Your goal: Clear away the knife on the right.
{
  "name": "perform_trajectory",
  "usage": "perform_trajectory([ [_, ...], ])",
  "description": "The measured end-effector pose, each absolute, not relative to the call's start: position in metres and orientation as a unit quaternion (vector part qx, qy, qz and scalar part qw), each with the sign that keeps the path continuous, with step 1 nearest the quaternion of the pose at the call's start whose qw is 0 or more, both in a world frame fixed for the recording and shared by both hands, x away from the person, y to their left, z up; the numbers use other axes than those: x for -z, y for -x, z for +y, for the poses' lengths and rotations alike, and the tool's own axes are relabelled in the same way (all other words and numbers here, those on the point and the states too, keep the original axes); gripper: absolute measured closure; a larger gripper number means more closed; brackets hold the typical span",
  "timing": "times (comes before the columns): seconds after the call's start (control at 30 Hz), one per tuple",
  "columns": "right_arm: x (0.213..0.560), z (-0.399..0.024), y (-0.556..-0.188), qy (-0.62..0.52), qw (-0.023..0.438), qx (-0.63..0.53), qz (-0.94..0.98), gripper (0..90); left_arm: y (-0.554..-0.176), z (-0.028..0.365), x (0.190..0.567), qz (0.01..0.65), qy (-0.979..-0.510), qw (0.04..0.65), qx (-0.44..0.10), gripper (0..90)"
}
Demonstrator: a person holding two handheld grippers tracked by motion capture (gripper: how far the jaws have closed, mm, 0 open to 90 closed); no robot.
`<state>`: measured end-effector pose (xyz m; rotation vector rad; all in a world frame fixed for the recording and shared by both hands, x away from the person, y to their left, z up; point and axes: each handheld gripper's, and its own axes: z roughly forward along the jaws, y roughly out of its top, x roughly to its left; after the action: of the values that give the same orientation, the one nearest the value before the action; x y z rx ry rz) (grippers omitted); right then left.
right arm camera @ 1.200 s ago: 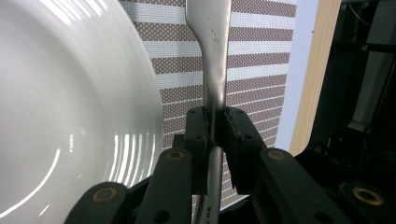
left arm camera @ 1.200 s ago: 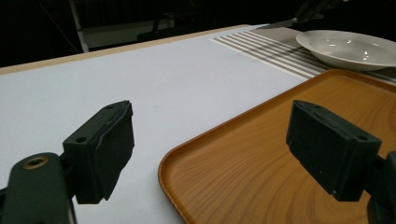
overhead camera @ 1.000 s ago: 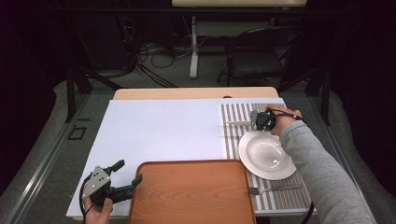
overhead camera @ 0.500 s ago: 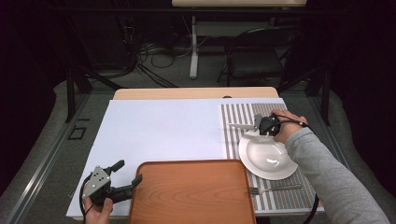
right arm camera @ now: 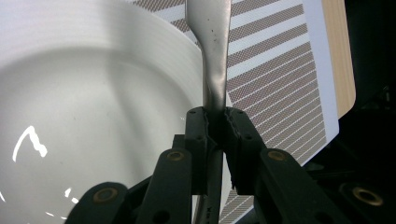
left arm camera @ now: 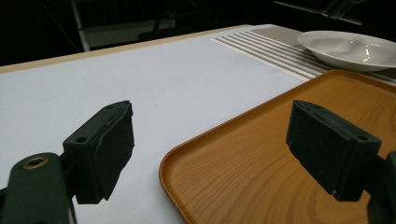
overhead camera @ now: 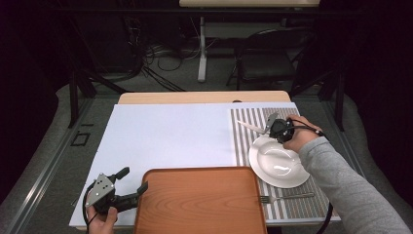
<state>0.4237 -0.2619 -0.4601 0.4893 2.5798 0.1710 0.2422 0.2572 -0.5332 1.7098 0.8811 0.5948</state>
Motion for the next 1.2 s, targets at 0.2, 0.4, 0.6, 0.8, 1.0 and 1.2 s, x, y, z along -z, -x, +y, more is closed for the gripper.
perform_trajectory([
  [0.2,0.455,-0.269,-0.426,-0.257,0.215,-0.109,0.936,80.1,-0.242,0.257,0.533,0.37,-0.717,0.535,-0.249,15.3],
  [0.4,0.456,-0.278,-0.427,-0.325,0.173,-0.146,0.918,80.1,-0.242,0.258,0.533,0.369,-0.717,0.536,-0.249,15.3],
  [0.6,0.46,-0.286,-0.43,-0.374,0.146,-0.186,0.897,80.1,-0.242,0.257,0.533,0.369,-0.718,0.534,-0.25,15.3],
  [0.8,0.46,-0.292,-0.431,-0.417,0.127,-0.206,0.876,80.1,-0.242,0.257,0.533,0.369,-0.718,0.535,-0.249,15.3],
  [1.0,0.462,-0.296,-0.431,-0.448,0.109,-0.227,0.858,80.1,-0.242,0.257,0.533,0.368,-0.719,0.534,-0.249,15.3],
  [1.2,0.461,-0.303,-0.431,-0.49,0.079,-0.246,0.833,80.1,-0.242,0.257,0.533,0.368,-0.719,0.534,-0.249,15.3],
])
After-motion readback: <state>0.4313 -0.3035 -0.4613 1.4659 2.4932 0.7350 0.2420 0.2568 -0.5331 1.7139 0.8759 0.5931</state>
